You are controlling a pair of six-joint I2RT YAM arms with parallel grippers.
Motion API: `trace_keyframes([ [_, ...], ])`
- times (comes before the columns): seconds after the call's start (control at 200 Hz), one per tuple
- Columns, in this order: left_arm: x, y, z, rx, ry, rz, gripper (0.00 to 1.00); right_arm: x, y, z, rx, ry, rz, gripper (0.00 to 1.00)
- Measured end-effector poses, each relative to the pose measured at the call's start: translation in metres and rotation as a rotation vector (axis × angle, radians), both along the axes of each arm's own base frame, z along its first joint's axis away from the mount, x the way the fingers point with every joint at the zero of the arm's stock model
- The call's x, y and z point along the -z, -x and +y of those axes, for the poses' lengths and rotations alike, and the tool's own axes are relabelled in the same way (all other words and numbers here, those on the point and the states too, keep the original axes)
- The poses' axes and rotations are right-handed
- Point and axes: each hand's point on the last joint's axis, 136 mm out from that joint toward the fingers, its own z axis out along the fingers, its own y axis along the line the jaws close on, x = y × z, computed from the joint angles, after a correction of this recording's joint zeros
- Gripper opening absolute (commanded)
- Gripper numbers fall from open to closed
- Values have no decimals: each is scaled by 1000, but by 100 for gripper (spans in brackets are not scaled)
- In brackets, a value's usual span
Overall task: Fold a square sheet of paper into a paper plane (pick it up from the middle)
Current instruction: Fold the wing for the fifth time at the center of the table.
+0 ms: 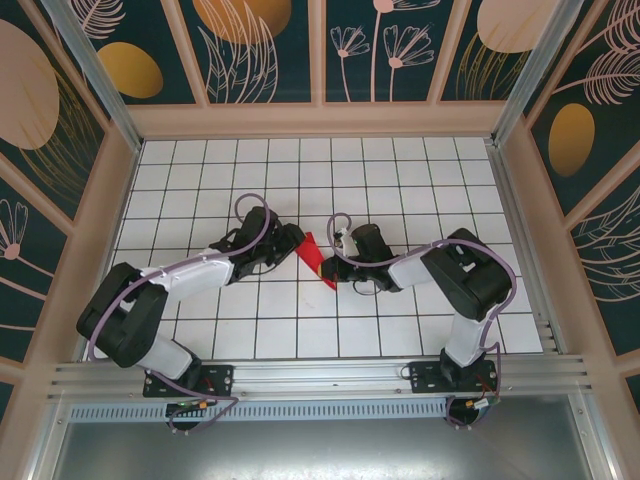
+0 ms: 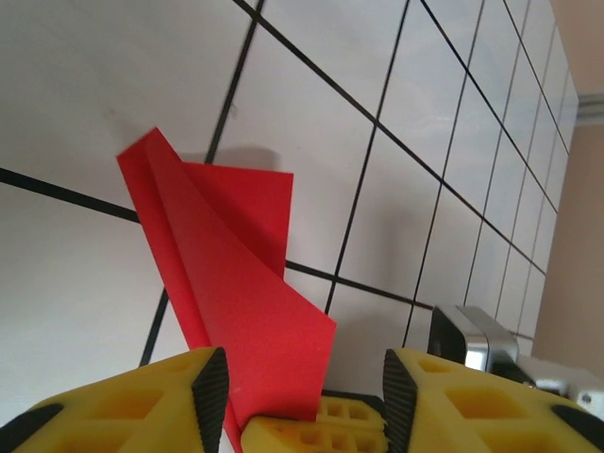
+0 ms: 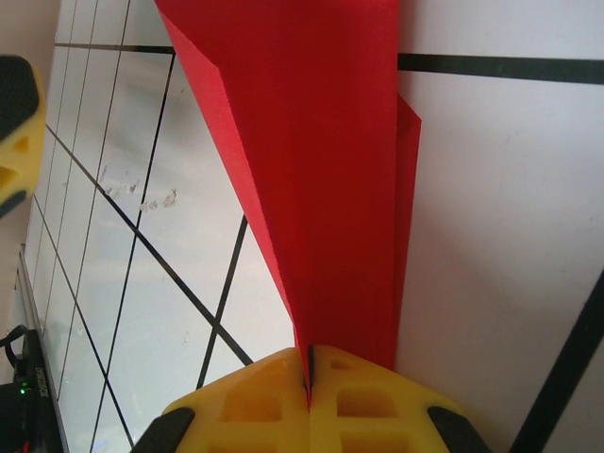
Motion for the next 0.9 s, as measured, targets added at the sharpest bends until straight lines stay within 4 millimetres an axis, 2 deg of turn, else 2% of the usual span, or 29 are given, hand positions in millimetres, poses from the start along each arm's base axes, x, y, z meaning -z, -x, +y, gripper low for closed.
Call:
trace_keyframes([
  [0.245, 5, 1, -19, 70, 82, 3, 48, 1, -1, -1, 3, 5, 0, 4],
  [0.655, 5, -8, -44, 135, 194, -36, 52, 1, -1, -1, 4, 11, 8, 7],
  [0.901, 23, -9, -48, 142, 191, -11, 52, 1, -1, 0, 7, 11, 16, 10],
])
